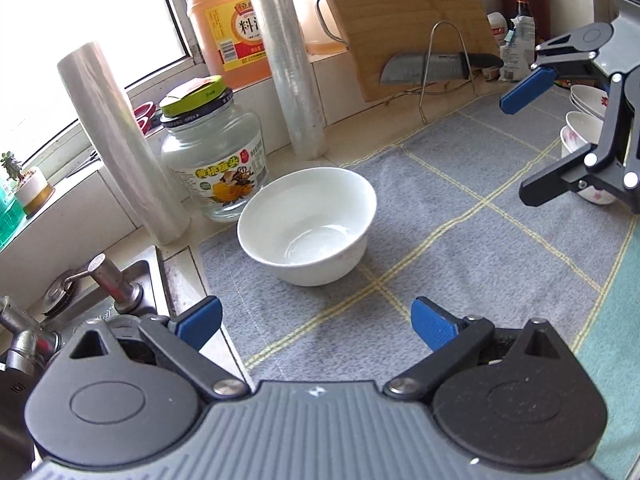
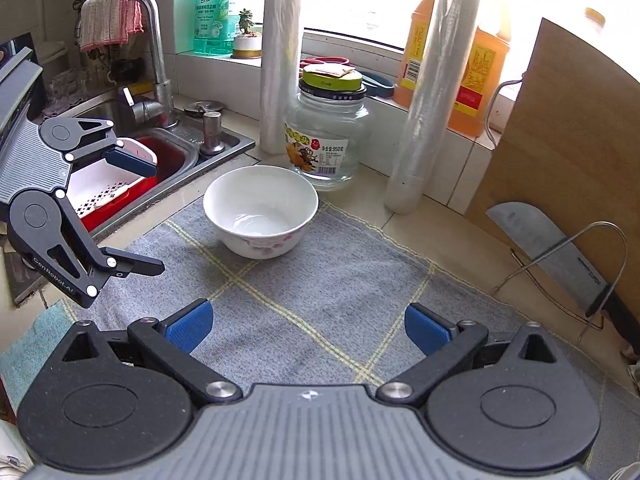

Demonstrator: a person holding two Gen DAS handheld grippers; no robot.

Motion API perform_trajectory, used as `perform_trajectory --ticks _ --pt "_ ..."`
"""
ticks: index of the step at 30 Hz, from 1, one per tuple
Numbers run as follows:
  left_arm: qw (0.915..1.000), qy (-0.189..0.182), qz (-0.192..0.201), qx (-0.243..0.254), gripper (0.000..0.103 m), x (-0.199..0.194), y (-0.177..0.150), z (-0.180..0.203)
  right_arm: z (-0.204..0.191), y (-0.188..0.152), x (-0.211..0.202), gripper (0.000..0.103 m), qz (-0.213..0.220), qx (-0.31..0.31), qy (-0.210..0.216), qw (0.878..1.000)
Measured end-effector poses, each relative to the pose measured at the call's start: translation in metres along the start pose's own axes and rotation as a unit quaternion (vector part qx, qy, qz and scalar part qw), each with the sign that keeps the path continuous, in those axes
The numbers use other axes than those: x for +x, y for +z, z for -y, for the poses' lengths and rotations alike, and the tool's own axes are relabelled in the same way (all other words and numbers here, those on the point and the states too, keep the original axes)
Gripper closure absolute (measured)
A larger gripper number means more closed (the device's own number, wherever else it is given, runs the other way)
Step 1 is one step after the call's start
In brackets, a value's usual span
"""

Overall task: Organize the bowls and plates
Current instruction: 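Move both tools to the plain white bowl beside the glass jar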

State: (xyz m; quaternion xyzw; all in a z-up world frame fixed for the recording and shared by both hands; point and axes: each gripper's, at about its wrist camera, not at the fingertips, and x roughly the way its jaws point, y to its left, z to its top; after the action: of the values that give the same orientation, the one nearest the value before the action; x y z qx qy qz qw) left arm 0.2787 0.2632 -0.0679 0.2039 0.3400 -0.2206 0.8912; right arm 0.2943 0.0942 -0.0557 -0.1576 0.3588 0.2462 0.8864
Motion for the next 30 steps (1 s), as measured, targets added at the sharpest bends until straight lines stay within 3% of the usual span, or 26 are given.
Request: perform_trajectory --ticks 4,10,18,30 --pt "0.9981 -0.054 -0.020 0.024 0.003 0.021 -0.001 -0.022 -0.005 0.013 0.021 0.000 -0.001 -0.011 0.021 1.000" --pt "0.9937 -0.107 -0.017 0.027 0.003 0.045 0.000 -0.043 -0.001 0.028 0.051 0.000 -0.009 -0.011 0.052 0.999" --pt "0.9874 -0.143 -0.020 0.065 0.003 0.067 0.003 -0.052 0.002 0.043 0.083 0.000 -0.020 -0.014 0.081 0.996" --pt "0.9752 -0.173 -0.018 0.137 0.007 0.086 0.015 -0.055 -0.005 0.056 0.112 0.000 -0.044 -0.086 0.099 0.990"
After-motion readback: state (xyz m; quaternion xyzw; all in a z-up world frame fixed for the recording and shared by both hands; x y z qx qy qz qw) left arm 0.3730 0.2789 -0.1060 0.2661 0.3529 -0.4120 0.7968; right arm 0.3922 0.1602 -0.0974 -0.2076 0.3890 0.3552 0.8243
